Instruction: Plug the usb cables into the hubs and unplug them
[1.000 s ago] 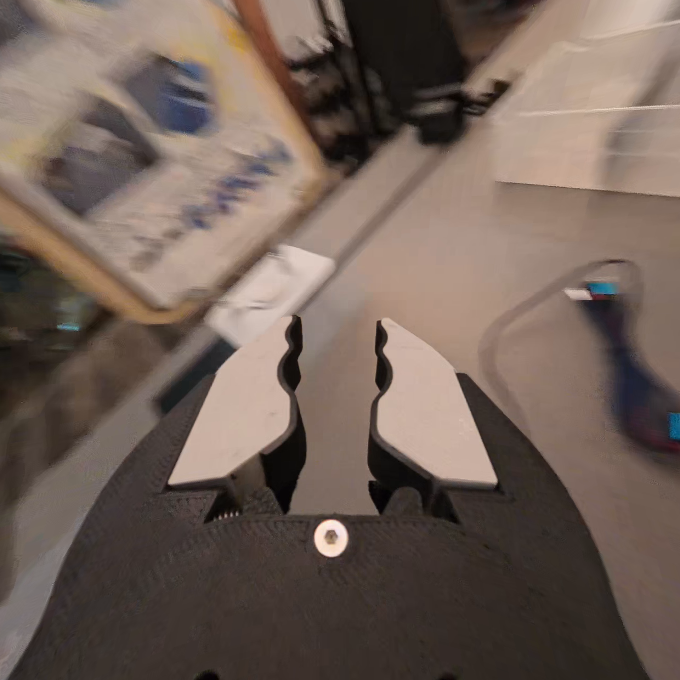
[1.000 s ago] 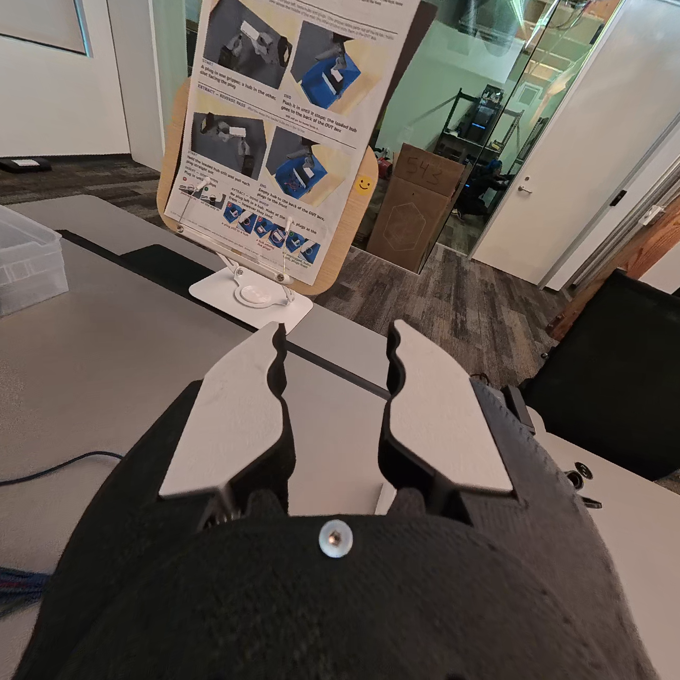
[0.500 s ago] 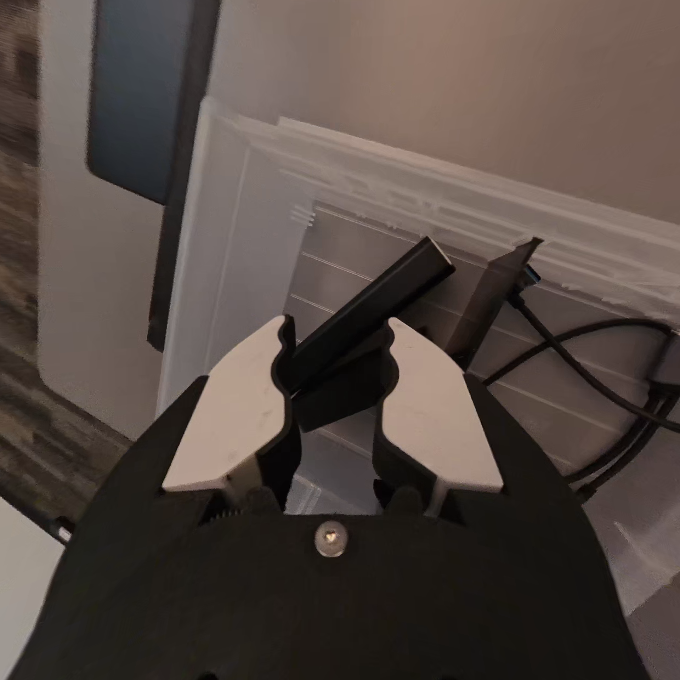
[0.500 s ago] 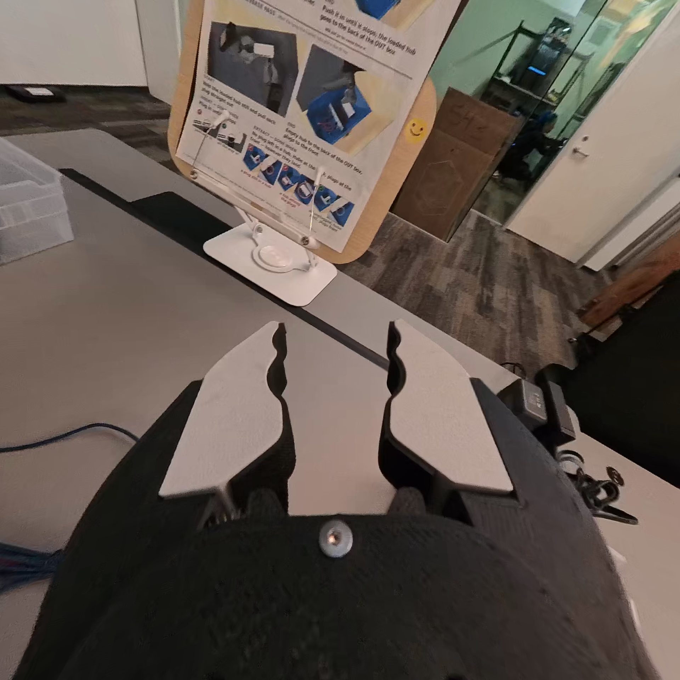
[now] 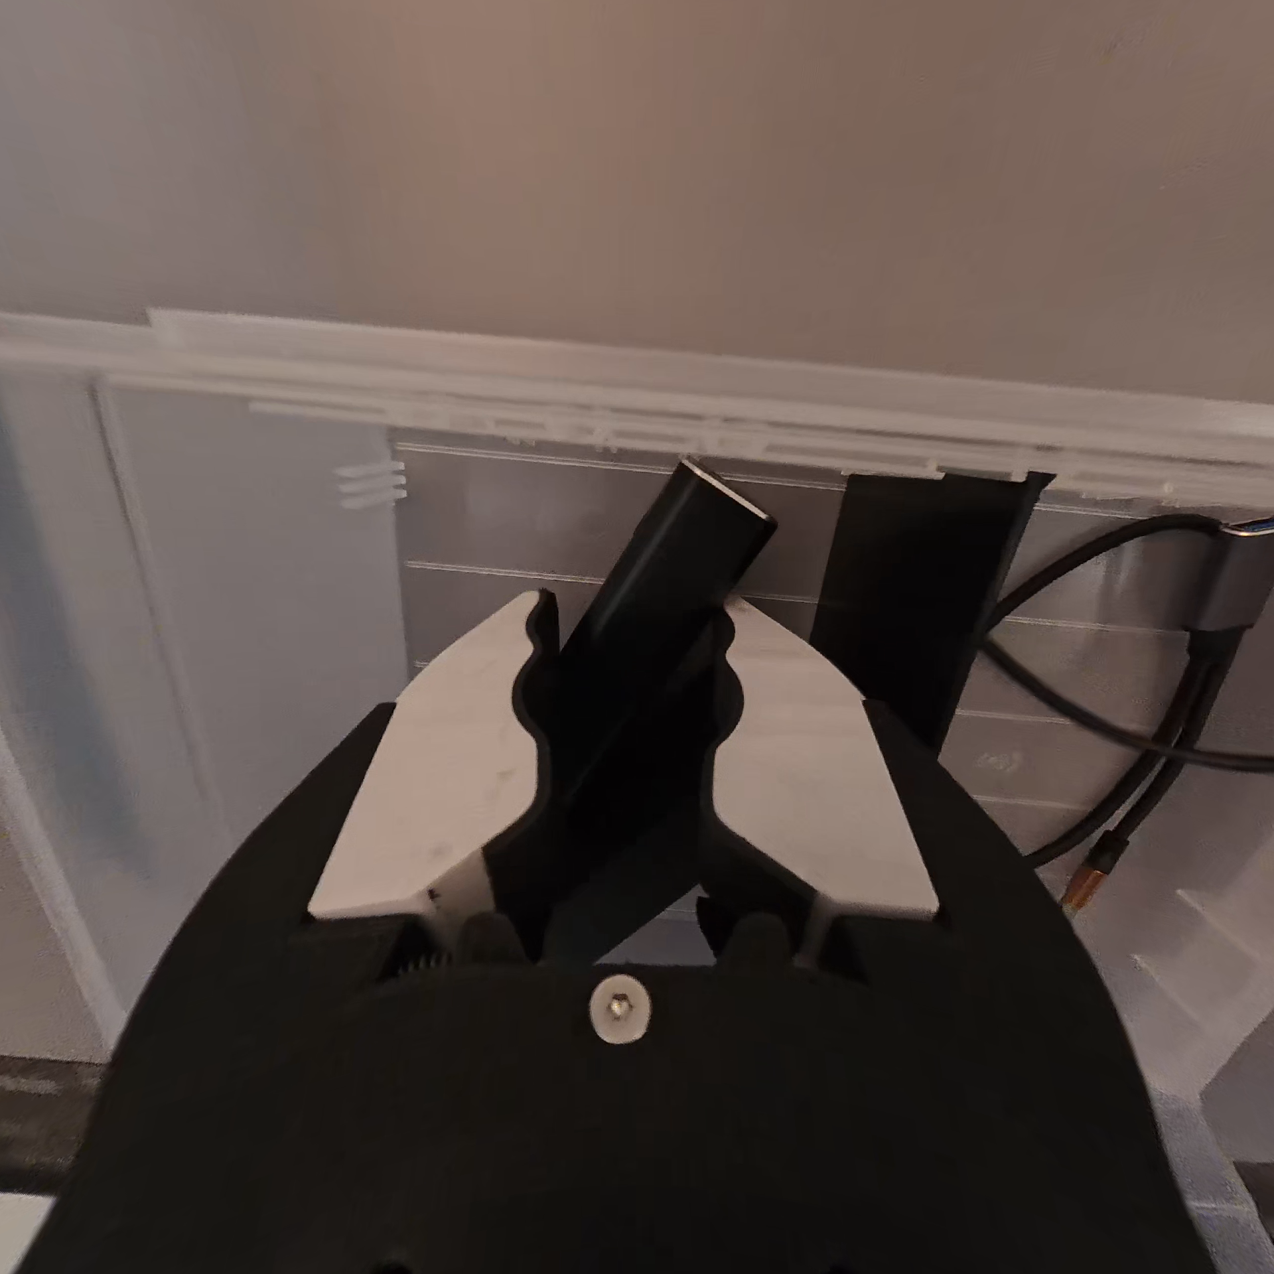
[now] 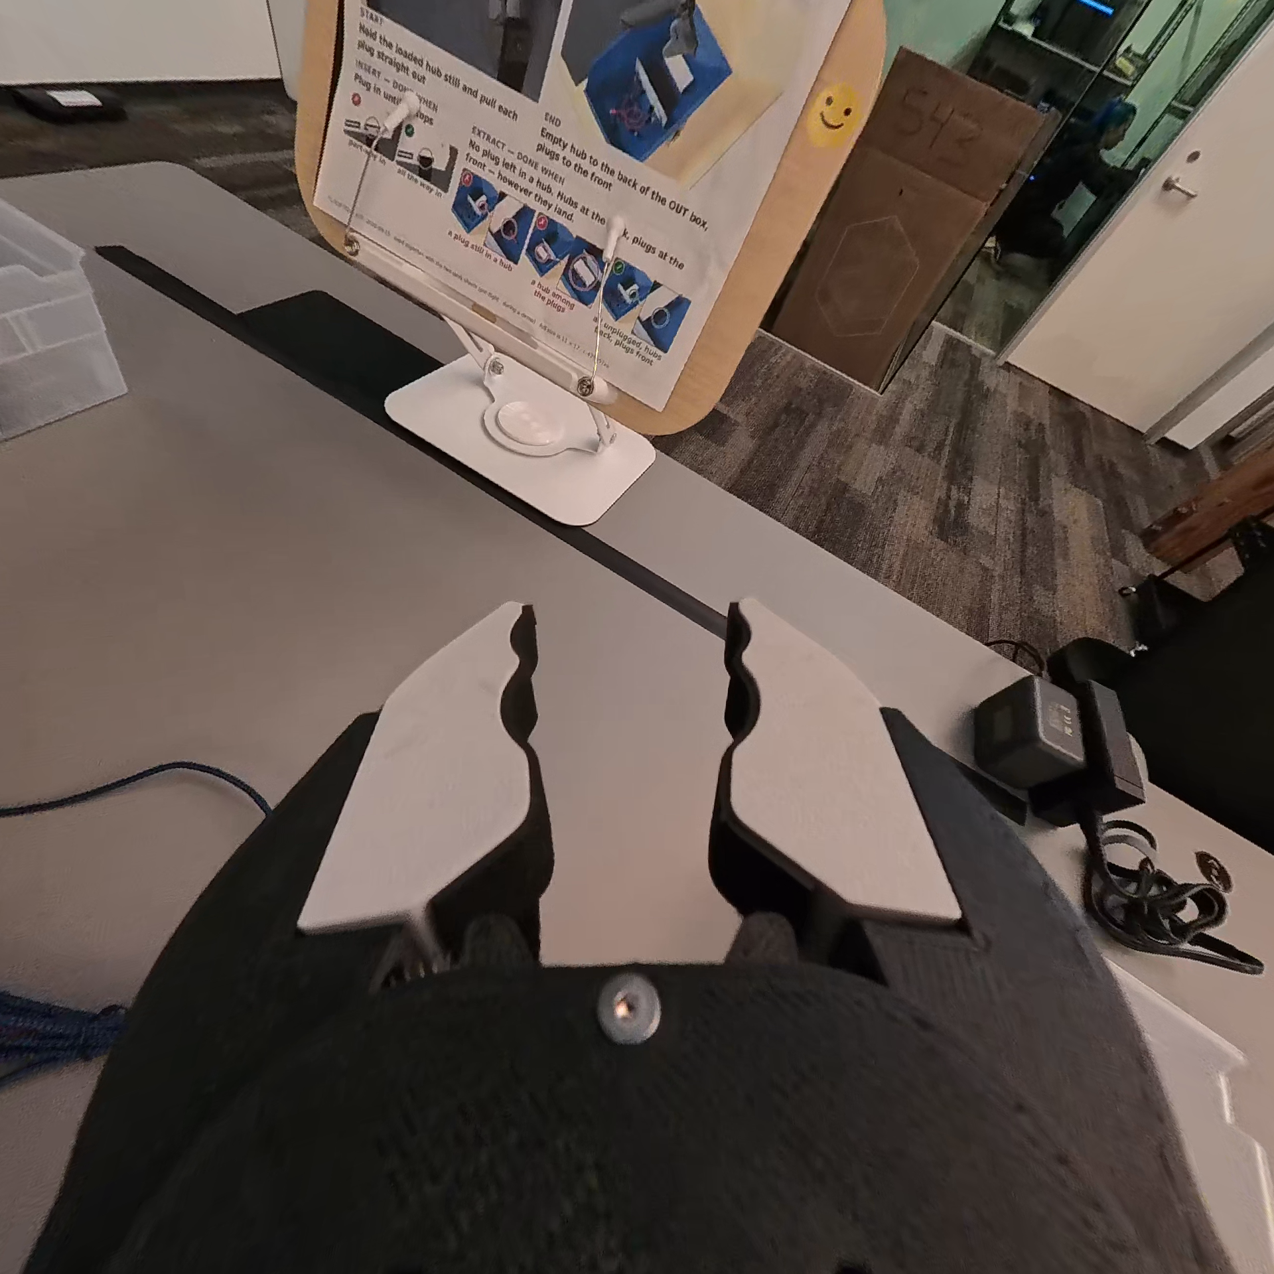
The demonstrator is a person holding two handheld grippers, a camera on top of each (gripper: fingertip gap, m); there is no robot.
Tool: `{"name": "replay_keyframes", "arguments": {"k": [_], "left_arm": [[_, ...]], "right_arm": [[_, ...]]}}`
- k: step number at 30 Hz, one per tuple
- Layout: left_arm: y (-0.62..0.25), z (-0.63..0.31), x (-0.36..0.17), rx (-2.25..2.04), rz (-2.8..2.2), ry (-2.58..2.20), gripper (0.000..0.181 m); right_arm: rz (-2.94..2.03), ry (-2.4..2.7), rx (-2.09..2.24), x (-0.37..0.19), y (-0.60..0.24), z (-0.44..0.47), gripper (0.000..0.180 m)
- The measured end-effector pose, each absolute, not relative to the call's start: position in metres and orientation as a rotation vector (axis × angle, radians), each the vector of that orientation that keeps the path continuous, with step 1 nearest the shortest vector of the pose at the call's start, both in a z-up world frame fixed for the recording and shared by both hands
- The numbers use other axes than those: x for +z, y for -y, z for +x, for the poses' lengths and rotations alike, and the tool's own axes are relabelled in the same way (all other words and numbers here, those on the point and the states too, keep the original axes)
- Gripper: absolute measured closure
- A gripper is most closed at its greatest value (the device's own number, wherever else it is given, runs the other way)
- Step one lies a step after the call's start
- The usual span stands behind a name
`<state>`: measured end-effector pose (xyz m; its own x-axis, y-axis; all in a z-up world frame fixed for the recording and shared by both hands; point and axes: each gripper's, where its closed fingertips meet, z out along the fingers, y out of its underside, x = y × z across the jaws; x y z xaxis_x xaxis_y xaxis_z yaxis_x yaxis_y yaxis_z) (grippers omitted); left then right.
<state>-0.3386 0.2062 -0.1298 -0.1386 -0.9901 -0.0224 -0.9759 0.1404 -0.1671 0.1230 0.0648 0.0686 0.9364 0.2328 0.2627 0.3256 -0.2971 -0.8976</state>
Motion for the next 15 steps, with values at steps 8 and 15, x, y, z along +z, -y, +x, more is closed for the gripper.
{"name": "replay_keyframes", "arguments": {"k": [8,15], "left_arm": [[-0.218,-0.340,-0.125,-0.093,-1.937,-2.212,0.147],[-0.235,-0.336,-0.069,-0.183,-1.866,-1.923,0.151]], "right_arm": [[-1.908,0.430,-0.105,0.062,-0.068,0.121,0.127],[-1.904,0.425,-0.100,0.063,-0.067,0.124,0.127]]}}
